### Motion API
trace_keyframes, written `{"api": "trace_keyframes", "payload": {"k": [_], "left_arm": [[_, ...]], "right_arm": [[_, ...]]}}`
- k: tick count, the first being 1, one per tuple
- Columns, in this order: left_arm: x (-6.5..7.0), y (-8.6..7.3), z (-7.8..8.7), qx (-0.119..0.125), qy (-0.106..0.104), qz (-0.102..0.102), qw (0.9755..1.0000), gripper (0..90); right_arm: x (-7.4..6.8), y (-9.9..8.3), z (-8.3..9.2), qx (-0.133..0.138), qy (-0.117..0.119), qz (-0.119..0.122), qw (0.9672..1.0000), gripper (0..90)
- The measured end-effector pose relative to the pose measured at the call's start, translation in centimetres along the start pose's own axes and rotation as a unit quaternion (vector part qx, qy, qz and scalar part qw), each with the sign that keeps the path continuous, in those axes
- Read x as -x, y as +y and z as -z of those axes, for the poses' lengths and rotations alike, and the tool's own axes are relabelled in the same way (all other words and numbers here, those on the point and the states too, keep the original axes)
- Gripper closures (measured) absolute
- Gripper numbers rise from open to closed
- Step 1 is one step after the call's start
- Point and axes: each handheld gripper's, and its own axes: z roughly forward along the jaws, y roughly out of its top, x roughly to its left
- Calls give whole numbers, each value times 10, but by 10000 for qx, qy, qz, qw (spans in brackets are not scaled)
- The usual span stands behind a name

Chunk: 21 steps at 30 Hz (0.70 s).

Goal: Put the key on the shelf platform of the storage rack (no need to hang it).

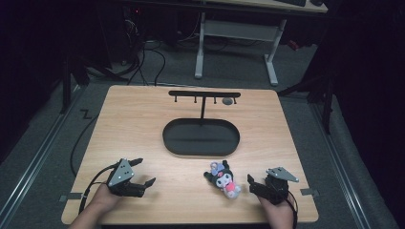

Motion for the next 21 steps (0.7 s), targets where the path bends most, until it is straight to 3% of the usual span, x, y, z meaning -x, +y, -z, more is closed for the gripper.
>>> {"api": "trace_keyframes", "payload": {"k": [7,21], "left_arm": [[0,0,0,2,6,-12,10000,154],[1,0,0,5,-3,-33,10000,154]], "right_arm": [[-3,0,0,59,46,93,9999,138],[0,1,1,51,64,-57,10000,139]]}}
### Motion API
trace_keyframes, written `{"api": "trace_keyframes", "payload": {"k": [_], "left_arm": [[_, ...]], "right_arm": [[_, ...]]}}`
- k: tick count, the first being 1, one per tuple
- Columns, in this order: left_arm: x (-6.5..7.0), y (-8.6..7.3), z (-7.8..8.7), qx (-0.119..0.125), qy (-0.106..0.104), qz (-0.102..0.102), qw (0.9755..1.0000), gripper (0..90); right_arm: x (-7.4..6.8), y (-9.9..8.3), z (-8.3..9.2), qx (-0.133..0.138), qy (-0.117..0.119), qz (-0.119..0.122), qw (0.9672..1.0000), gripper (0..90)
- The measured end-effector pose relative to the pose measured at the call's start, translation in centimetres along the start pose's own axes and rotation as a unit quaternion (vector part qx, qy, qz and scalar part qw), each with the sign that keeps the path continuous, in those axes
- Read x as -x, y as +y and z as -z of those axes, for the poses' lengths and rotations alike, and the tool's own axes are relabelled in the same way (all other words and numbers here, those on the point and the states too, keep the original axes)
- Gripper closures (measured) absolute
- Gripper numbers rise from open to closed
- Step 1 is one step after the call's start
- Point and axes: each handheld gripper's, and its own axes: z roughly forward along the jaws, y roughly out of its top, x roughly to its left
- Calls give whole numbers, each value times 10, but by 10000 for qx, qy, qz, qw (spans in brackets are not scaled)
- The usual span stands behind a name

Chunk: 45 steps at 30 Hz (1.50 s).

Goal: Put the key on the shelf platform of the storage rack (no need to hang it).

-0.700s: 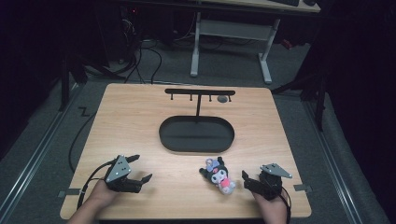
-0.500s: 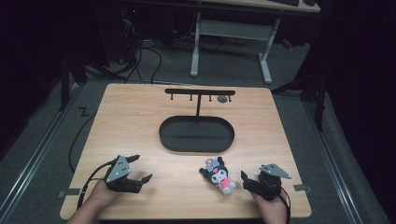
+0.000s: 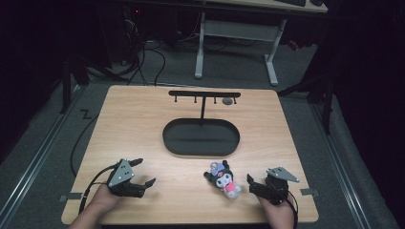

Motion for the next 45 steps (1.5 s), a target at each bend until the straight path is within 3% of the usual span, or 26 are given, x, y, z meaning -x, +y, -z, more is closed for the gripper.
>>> {"api": "trace_keyframes", "payload": {"k": [16,27,37,45], "left_arm": [[0,0,0,16,-24,10,10000,154],[0,0,0,14,-19,16,10000,154],[0,0,0,1,-5,11,10000,154],[0,0,1,-12,-1,-2,10000,154]], "right_arm": [[-1,3,0,-190,27,-85,9998,135],[-4,6,-1,-592,89,64,9982,143],[-12,8,0,-778,5,255,9966,144],[-10,17,2,-767,61,202,9968,144]]}}
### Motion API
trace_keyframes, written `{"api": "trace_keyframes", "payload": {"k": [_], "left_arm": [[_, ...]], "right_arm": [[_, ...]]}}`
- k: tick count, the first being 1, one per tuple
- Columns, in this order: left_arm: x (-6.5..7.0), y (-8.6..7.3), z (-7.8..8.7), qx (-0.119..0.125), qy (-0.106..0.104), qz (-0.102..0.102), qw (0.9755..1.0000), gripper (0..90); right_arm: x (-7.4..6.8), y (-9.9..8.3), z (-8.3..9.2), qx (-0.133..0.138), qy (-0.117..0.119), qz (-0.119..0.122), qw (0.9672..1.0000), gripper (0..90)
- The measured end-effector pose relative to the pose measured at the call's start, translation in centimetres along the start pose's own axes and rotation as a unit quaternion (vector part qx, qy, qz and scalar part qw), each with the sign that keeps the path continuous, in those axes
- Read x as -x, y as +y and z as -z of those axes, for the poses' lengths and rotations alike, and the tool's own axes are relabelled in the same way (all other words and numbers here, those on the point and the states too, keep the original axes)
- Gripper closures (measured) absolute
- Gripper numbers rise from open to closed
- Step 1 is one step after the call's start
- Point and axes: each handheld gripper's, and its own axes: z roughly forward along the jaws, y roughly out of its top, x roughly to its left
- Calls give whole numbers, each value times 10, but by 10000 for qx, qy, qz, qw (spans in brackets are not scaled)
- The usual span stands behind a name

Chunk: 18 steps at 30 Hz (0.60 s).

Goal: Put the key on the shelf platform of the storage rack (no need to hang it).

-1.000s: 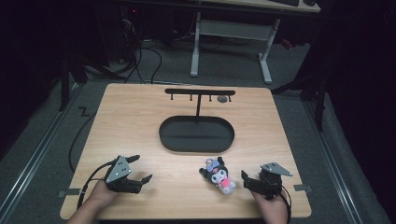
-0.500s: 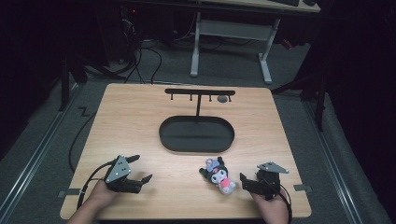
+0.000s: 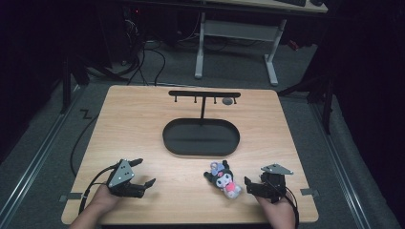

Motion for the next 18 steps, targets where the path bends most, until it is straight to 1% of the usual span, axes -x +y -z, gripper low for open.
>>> {"api": "trace_keyframes", "payload": {"k": [4,5,6,8,11,12,13,14,15,16,18], "left_arm": [[0,0,0,25,-2,13,10000,154],[0,0,1,32,1,9,10000,154],[0,0,1,42,1,14,10000,154],[0,0,1,45,5,22,10000,154],[0,0,1,24,4,-5,10000,154],[0,0,1,25,10,-5,10000,154],[0,0,1,25,10,-5,10000,154],[0,0,1,21,17,-2,10000,154],[0,0,1,21,17,-2,10000,154],[0,0,1,17,23,-2,10000,154],[0,0,1,16,22,-2,10000,154]], "right_arm": [[3,4,-1,-21,7,-73,10000,143],[6,6,-2,-26,49,-163,9999,142],[6,6,-2,-26,49,-163,9999,142],[11,6,-3,-68,143,-260,9995,140],[12,6,-3,-113,172,-310,9993,140],[13,6,-4,-170,186,-236,9994,140],[13,6,-4,-170,186,-236,9994,140],[11,7,-4,-255,204,-202,9993,139],[11,7,-4,-255,204,-202,9993,139],[9,7,-5,-362,186,-87,9991,140],[8,8,-5,-396,177,-52,9990,140]]}}
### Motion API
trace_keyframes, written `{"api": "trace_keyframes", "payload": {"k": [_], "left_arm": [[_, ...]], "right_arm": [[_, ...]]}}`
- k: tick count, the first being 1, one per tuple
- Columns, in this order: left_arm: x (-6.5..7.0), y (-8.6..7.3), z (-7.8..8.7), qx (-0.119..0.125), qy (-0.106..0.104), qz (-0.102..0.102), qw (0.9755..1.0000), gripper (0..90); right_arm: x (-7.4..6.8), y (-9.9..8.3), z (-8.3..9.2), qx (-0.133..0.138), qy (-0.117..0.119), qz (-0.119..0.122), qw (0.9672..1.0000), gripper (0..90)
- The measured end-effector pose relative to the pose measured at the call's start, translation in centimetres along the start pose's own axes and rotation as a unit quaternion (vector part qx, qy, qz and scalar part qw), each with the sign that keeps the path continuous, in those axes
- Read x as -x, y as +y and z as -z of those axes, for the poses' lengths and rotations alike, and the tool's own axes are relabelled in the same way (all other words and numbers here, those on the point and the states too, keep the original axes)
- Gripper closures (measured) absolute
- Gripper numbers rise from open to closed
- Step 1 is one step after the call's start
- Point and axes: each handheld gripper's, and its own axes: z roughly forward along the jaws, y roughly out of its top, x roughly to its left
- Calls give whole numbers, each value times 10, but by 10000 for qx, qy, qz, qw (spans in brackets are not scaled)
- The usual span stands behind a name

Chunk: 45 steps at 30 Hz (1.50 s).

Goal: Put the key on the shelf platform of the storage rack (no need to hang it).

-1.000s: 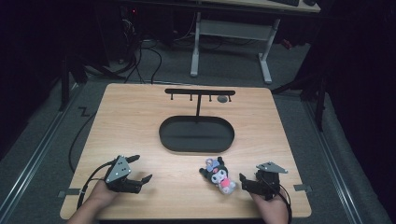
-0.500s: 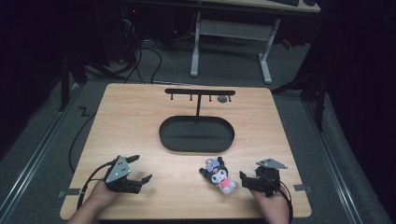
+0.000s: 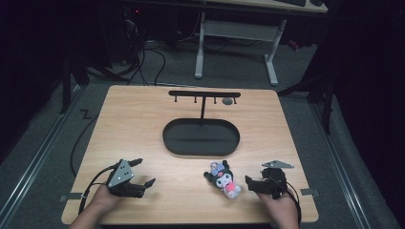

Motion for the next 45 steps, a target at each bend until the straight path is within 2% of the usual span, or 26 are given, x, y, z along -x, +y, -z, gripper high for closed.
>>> {"api": "trace_keyframes", "payload": {"k": [7,14,23,27,36,39,45], "left_arm": [[0,0,0,12,0,5,10000,154],[0,0,0,16,1,-3,10000,154],[0,0,0,25,1,-1,10000,154],[0,0,0,23,1,-1,10000,154],[0,0,0,22,-1,7,10000,154],[0,0,0,20,-3,3,10000,154],[0,0,0,23,-3,2,10000,154]], "right_arm": [[1,4,4,-127,-46,75,9999,141],[7,7,8,-267,3,-36,9996,145],[11,11,12,-401,39,-40,9992,150],[11,10,10,-531,48,-7,9986,150],[13,17,11,-837,-2,233,9962,152],[12,18,12,-883,2,228,9958,152],[9,21,9,-1095,116,277,9935,152]]}}
